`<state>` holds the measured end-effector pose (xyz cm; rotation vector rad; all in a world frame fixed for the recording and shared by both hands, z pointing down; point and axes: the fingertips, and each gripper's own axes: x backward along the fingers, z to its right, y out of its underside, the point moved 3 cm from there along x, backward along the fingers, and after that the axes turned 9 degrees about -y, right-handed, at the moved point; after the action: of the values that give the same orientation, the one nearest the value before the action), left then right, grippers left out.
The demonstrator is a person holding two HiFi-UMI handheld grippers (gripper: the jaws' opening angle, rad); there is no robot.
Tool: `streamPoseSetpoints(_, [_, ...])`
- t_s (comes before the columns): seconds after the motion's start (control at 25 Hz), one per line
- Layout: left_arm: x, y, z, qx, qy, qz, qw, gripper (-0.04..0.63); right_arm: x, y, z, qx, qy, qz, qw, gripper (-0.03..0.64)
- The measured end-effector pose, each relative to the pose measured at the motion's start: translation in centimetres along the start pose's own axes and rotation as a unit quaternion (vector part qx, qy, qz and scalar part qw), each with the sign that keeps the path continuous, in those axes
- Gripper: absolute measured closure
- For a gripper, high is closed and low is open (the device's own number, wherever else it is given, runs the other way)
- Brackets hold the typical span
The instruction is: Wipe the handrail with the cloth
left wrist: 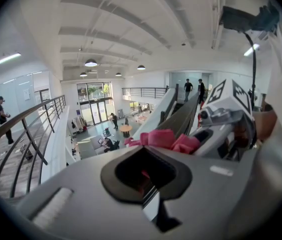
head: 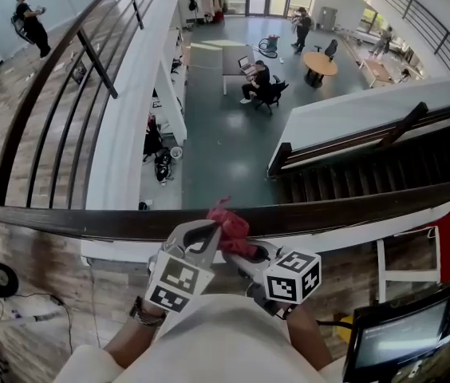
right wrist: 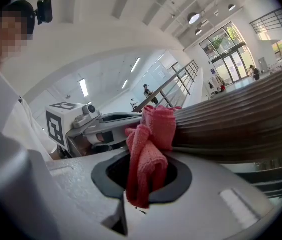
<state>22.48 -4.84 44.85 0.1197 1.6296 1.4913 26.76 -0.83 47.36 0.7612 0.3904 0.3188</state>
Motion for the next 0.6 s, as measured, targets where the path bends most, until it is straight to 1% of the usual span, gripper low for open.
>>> streamPoseSetpoints(0.44, [0.04,0.01,0.07,0.007,-0.006,0.001,1.0,0.592,-0.04,-0.02,-0.04,-0.004,0.0,-0.003,1.0,0.555])
streamPoseSetpoints(0.6, [0.12,0.06,-0.15,0.018,-0.004,-0.001,0.9998,0.592,-0.2,-0.13,-0.16,0.001,-0.003,-0.009,1.0,0.554])
